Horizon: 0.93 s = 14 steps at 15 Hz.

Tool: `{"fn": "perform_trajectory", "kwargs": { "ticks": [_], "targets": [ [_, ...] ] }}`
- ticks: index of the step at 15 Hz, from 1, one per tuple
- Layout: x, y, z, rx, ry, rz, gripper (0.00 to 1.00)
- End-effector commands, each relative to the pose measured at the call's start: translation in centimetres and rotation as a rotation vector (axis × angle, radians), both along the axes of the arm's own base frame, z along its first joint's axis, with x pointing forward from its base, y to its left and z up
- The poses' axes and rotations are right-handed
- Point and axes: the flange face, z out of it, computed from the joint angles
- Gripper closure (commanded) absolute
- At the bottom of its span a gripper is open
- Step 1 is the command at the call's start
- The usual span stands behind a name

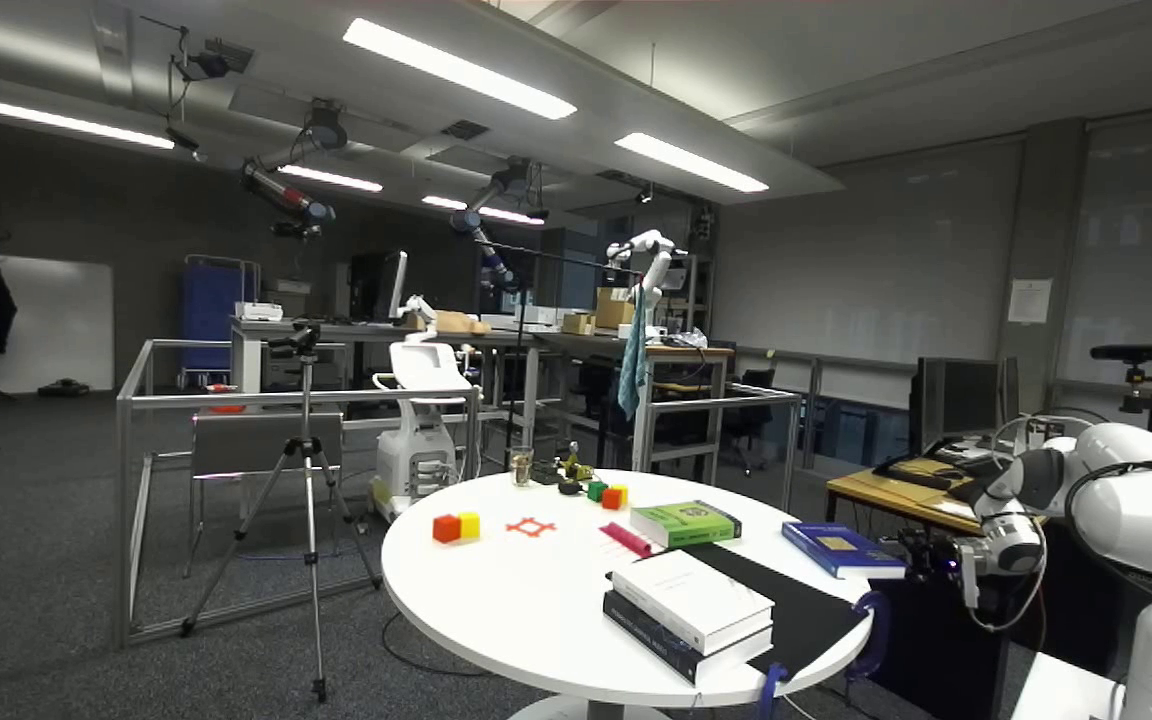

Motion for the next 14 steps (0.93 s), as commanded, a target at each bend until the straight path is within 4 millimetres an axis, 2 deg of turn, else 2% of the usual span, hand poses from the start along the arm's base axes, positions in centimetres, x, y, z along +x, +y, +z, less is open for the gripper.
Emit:
{"fn": "perform_trajectory", "kwargs": {
  "ticks": [1, 5, 9, 10, 11, 12, 14],
  "targets": [
    [0.83, -0.57, -0.14, -0.041, -0.084, 0.006, 0.0],
    [1.13, -0.27, -0.92, -0.07, -0.134, 0.02, 0.0],
    [1.19, 0.3, -0.65, -0.083, -0.161, 0.033, 0.0],
    [1.22, 0.31, -0.63, -0.085, -0.161, 0.034, 0.03],
    [1.22, 0.34, -0.62, -0.084, -0.162, 0.037, 0.07],
    [1.17, 0.35, -0.64, -0.083, -0.16, 0.038, 0.27],
    [1.1, 0.32, -0.71, -0.08, -0.146, 0.041, 0.38]
  ]
}}
